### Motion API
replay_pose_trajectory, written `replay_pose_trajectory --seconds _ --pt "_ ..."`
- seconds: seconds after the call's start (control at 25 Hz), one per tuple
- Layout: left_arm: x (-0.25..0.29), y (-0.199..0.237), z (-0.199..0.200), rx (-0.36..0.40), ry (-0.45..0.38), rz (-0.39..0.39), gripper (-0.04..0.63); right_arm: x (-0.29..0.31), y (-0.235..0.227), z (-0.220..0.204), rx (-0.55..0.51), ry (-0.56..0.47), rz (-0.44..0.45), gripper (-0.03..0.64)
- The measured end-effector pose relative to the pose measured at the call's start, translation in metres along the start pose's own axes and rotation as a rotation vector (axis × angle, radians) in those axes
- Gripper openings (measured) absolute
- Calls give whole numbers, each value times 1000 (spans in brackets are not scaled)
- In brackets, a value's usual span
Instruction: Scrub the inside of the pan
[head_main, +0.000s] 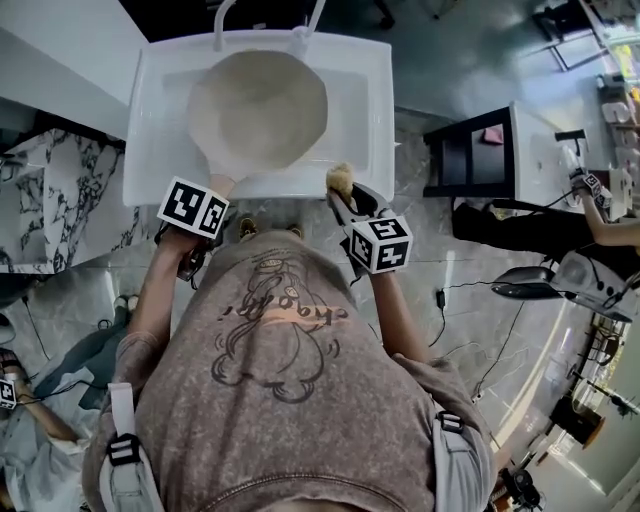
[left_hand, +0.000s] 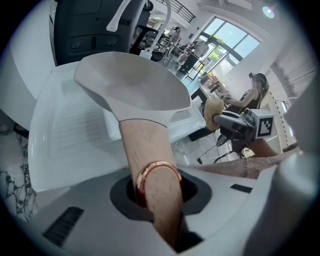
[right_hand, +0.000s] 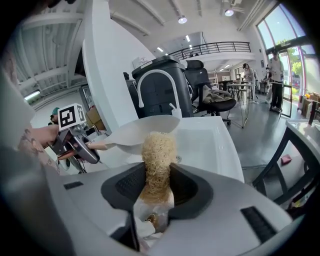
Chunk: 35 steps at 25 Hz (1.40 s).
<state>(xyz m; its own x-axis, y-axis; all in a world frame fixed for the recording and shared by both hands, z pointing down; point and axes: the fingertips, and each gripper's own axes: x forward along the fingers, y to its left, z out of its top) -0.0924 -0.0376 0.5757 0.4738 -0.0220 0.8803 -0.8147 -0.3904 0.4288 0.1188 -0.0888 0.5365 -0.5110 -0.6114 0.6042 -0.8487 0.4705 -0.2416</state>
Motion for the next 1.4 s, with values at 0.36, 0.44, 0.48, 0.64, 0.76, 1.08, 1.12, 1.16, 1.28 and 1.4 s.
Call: replay_pose_trajectory --seconds 0.36,0.44,0.48,0.64,0.76,1.08,1.12,1.16,1.28,1.4 --pt "-12 6 6 -43 -66 12 81 11 0 5 15 -27 -2 155" --pt "-14 7 7 -56 -78 12 81 14 0 3 20 -16 4 155" --pt "-15 8 8 -61 -83 12 82 16 0 2 21 -10 6 155" --pt "-16 11 10 -88 -103 1 83 20 2 -1 17 6 11 155" --pt "-19 9 13 -101 -109 2 83 19 0 -1 24 16 17 155" --pt "-20 10 13 -109 -112 1 83 26 4 -2 37 46 38 153" --pt "-20 9 13 -110 -112 -2 83 26 5 -2 38 45 41 153" --pt "-20 9 13 -111 -113 -6 83 27 6 -2 38 45 43 153" --pt "-20 8 11 -111 -112 -5 83 28 8 -2 38 45 48 153" --pt "-19 8 9 -110 -112 -7 83 29 9 -2 36 46 48 153"
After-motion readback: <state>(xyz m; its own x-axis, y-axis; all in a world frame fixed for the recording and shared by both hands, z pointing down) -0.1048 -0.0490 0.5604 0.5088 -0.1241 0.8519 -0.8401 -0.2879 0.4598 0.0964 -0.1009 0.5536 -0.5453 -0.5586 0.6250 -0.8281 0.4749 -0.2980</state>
